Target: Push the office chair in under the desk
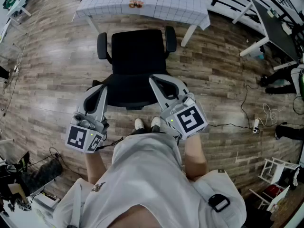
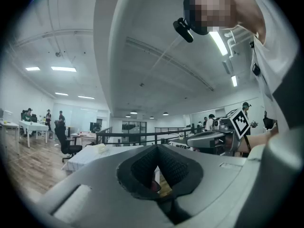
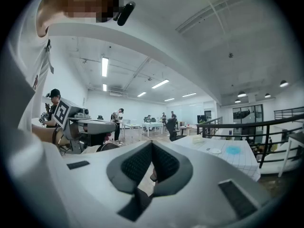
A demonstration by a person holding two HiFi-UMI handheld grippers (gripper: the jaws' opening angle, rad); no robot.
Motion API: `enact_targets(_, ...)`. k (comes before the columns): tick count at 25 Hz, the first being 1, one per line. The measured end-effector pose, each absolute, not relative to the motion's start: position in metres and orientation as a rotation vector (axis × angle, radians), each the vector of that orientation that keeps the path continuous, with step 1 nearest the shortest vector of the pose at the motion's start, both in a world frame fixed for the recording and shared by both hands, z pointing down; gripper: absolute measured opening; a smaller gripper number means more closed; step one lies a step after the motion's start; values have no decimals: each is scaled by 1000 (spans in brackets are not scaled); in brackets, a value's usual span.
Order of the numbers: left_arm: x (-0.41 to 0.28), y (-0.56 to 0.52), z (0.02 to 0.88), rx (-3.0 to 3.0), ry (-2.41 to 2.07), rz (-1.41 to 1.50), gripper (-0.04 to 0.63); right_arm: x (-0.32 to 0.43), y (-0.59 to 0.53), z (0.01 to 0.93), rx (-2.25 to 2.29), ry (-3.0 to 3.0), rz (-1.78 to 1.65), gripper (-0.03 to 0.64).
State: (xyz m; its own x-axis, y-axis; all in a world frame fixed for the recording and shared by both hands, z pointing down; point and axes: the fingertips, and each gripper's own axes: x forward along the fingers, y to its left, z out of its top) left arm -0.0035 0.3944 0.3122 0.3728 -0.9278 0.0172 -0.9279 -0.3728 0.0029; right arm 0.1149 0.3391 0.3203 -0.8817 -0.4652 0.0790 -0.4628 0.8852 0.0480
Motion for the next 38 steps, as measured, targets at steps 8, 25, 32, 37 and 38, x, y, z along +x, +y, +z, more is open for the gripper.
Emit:
enact_targets(8, -5, 392, 312, 2596, -1738, 17, 3, 114, 342, 327, 719, -2921, 44, 3)
enact_targets(25, -4, 395, 313, 2674, -1696, 103, 28, 115, 347, 321, 663, -2928, -22, 8)
enact_targets(32, 2, 403, 314, 2817, -1576, 271, 135, 115, 357, 321, 514, -2903, -105, 140)
enact_targets(37, 9, 416, 325, 2903, -1425, 400, 203, 117, 370, 329, 393, -2876, -152, 198)
enact_targets(38, 10, 419, 326, 2916, -1398, 423, 220, 117, 372, 330, 366, -2869, -163, 207)
